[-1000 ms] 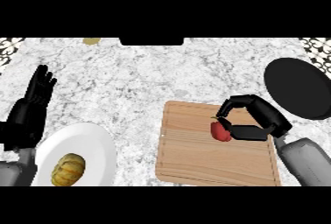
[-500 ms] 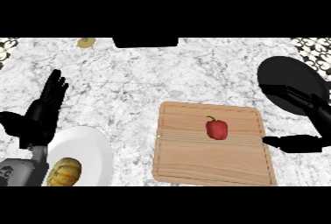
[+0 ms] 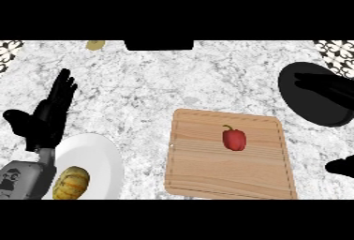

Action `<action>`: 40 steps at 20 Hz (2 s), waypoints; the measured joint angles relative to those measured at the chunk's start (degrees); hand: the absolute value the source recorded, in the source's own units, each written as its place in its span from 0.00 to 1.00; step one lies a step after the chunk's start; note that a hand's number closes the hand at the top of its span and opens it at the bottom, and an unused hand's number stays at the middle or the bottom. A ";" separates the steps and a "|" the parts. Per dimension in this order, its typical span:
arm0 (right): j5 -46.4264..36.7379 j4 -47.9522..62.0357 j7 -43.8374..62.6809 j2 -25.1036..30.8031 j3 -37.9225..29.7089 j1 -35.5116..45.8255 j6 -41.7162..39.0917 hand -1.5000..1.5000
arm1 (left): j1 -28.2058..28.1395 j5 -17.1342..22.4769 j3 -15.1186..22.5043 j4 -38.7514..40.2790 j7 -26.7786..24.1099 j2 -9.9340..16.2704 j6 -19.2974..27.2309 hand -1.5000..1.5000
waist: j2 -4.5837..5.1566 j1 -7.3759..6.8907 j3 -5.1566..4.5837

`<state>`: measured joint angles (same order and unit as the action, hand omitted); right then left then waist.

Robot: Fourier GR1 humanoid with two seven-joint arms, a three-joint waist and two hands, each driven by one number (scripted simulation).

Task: Pick the bell pepper from the cutting board and place it in the pan

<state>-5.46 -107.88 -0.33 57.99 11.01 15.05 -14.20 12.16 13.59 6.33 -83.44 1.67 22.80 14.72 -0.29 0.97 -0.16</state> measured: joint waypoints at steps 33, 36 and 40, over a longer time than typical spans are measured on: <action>-21.04 -1.98 29.51 -28.15 11.49 9.81 -17.82 0.00 | 0.32 -5.21 -5.31 -0.91 2.21 -4.95 -5.27 0.50 | 0.27 -1.13 0.15; -23.15 0.95 27.61 -29.33 11.25 9.78 -19.20 0.00 | 1.41 -5.85 -5.81 0.80 1.60 -5.59 -5.95 0.50 | 0.31 -1.08 0.16; -25.18 4.05 24.96 -31.17 10.95 9.41 -21.20 0.00 | 0.78 -6.76 -6.24 -0.21 1.65 -6.44 -6.20 0.50 | 0.30 -1.14 0.16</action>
<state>-30.64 -103.82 24.63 26.82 21.97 24.46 -35.40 12.94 6.84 0.09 -83.65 3.32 16.36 8.52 0.01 -0.16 0.00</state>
